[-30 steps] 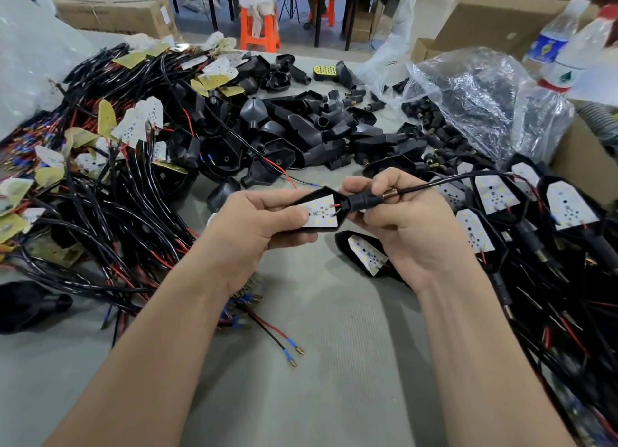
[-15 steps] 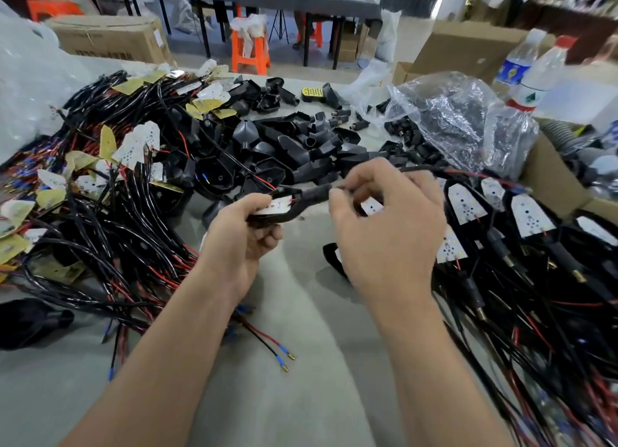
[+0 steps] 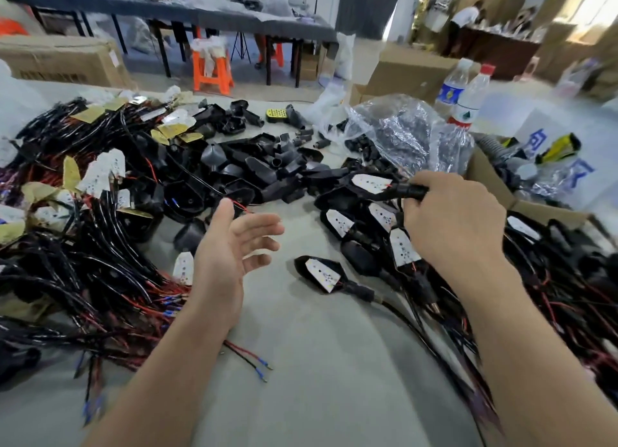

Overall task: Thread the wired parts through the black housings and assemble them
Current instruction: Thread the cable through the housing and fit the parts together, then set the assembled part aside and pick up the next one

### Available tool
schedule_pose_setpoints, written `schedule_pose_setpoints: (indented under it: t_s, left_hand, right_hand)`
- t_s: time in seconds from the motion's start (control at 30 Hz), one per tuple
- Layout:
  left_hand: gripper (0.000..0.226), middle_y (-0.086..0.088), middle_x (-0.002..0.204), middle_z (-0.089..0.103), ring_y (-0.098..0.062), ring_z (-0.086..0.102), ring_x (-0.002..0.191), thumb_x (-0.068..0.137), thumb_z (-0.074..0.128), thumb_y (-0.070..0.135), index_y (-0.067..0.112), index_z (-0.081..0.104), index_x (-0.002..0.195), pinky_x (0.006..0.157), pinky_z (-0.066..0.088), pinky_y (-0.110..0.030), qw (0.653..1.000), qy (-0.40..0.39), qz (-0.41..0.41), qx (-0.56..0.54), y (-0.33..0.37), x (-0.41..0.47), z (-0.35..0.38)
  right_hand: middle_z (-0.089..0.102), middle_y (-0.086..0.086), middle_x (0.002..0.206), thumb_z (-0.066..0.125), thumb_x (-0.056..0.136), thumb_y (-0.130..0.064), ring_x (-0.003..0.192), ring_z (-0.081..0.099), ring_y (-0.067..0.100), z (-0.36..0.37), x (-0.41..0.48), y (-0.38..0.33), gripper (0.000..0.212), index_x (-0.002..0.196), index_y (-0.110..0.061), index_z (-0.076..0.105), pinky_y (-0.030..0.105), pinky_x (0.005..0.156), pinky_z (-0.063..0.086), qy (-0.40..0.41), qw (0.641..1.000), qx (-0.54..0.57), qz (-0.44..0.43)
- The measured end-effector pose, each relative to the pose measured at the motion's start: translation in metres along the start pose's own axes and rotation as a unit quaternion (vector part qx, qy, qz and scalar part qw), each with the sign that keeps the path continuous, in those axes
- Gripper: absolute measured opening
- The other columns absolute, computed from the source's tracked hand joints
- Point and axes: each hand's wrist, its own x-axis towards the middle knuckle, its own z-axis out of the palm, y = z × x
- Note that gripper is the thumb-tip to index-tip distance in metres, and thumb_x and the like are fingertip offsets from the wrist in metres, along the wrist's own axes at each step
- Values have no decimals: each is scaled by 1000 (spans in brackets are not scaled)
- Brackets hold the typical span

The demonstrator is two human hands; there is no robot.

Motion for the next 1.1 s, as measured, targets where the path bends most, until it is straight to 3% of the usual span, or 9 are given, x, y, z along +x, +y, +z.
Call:
schedule_pose_setpoints:
  t_s: [0.1,0.23,0.3,0.4,0.57,0.63,0.73,0.9,1.1]
  left_hand:
    - [73,-5,91,80,-10,66,68,108,27,57,17,81,80,60,51,-26,992,31,23,118,-7,3,1]
    - [62,12,77,75,-7,66,71,92,35,67,23,78,78,71,52,-36,916,83,97,380,-19,-1,5]
    - [56,5,72,72,-15,67,74,86,39,64,20,74,82,74,53,-41,871,98,108,470,-21,-4,8]
    - [27,16,68,72,-7,68,77,89,60,47,33,76,106,80,53,-34,889,74,83,444,-21,-7,12]
    - [31,11,64,70,-10,64,69,86,65,22,34,75,113,70,44,-29,875,128,112,454,-15,-15,17]
    - [35,6,81,76,-22,68,86,86,63,17,31,75,115,77,45,-29,861,178,149,453,-8,-16,12]
    - [45,-2,118,72,-24,59,120,86,63,12,22,70,129,106,44,-36,851,216,179,444,3,-13,-1]
    - [49,-3,142,61,-23,41,140,84,63,11,17,67,133,120,30,-36,831,314,187,420,14,-8,-26]
    - [49,-6,156,47,-23,31,149,89,64,15,18,64,138,123,25,-38,822,362,144,415,20,1,-48]
  right_hand:
    - [70,9,115,62,91,-26,117,53,34,13,0,26,40,131,-22,65,45,91,42,-39,997,24,70]
    - [52,7,151,65,86,-23,141,38,30,30,-26,12,55,140,-15,57,49,120,27,6,996,84,24]
    - [47,8,156,66,85,-21,145,35,30,38,-43,-10,59,143,-15,54,48,124,22,21,995,99,-16]
    - [45,7,158,68,83,-13,147,34,29,47,-66,-45,62,143,-14,55,44,125,15,31,987,149,-60]
    - [52,9,152,58,77,-11,142,40,30,60,-90,-89,50,126,-11,66,40,121,22,-20,960,241,-140]
    - [52,7,152,56,81,-9,142,37,26,65,-92,-103,49,128,-13,65,39,121,23,-84,947,268,-157]
    - [52,4,150,57,83,-5,141,36,25,75,-90,-119,50,132,-14,63,38,119,27,-147,937,274,-161]
    - [51,2,140,65,80,-17,134,39,27,94,-89,-152,40,118,-17,56,36,110,32,-187,941,201,-199]
    - [17,11,169,56,96,-32,156,9,30,120,-69,-183,76,160,-16,19,43,125,14,-229,930,240,-157]
